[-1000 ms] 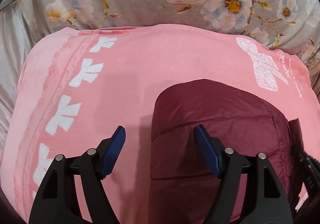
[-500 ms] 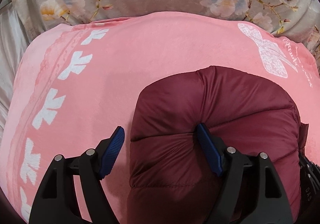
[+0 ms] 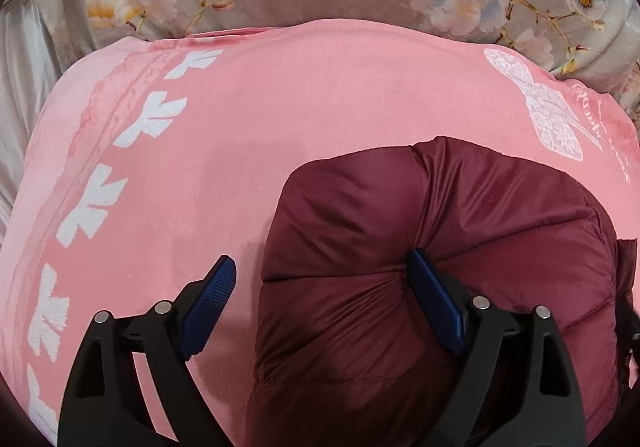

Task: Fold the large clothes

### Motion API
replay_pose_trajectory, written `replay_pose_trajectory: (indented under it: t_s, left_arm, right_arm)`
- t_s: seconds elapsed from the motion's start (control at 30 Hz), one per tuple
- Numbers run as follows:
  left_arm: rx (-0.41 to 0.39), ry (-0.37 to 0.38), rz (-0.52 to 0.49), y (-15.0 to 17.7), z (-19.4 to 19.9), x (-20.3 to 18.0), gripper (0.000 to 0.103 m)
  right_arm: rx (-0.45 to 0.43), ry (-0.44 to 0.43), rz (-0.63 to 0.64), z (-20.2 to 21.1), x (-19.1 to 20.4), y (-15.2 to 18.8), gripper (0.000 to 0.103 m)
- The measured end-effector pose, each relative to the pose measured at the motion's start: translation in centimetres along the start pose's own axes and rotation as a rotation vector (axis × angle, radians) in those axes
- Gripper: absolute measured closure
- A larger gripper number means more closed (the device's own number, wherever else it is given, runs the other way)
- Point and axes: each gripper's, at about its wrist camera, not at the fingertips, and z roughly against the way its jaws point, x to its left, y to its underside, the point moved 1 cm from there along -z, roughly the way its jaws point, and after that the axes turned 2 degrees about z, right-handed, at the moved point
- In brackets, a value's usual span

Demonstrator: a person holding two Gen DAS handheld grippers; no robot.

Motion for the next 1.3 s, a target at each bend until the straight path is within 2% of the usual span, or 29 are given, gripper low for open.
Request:
replay_pose_trajectory:
  t_s: [0.1, 0.23, 0.33, 0.4, 0.53, 0.6, 0.73, 0.83, 0.9, 1.03, 1.17, 1.3]
  left_arm:
    - [0.006, -0.005, -0.015, -0.3, 0.4, -0.1, 0.018]
    - [-0.005, -0.013, -0.061, -0.3, 2.5, -0.7, 0.018]
    - [-0.003, 0.046, -0.085, 0.6, 5.0, -0.8, 0.018]
    - [-0.009, 0.07, -0.109, 2.1, 6.3, -0.9, 0.018]
    - [-0.018, 0.051, -0.139, 4.4, 6.5, -1.5, 0.018]
    - [-0.013, 0.041, -0.148, 4.2, 6.3, -1.8, 0.018]
    - [-0.015, 0.061, -0.115, 1.2, 6.4, -1.8, 0.018]
    - [-0.034, 0.056, -0.089, -1.6, 6.0, -2.3, 0.018]
    - [-0.028, 0.038, -0.083, -3.3, 4.8, -2.9, 0.018]
    - [0.023, -0.012, -0.103, -3.9, 0.8, -4.1, 0.016]
    - [0.029, 0.008, -0.079, -3.1, -0.6, -4.0, 0.01]
    - [0.02, 0.007, -0.085, -2.7, -1.6, -4.4, 0.009]
  right_arm:
    - [-0.031, -0.016, 0.056, 2.3, 1.5, -0.6, 0.087]
    - [-0.018, -0.021, 0.162, 3.1, 4.6, -0.3, 0.087]
    - [0.032, -0.055, 0.213, 3.0, 6.2, 2.0, 0.087]
    - [0.056, -0.043, 0.242, 2.9, 6.5, 3.9, 0.087]
    - [0.068, -0.014, 0.29, 2.6, 6.7, 5.6, 0.087]
    - [0.067, -0.026, 0.265, 3.1, 6.4, 4.8, 0.087]
    - [-0.026, -0.014, 0.179, 3.9, 4.9, 0.5, 0.087]
    - [-0.045, 0.013, 0.11, 2.1, 3.8, -2.9, 0.087]
    - [-0.034, 0.048, 0.09, 0.2, 3.3, -3.9, 0.087]
    - [0.074, 0.067, 0.04, -5.1, 1.1, -3.6, 0.087]
    - [0.084, 0.027, 0.017, -6.4, 0.0, -2.5, 0.087]
    - [0.081, 0.007, 0.006, -7.1, -0.3, -2.1, 0.087]
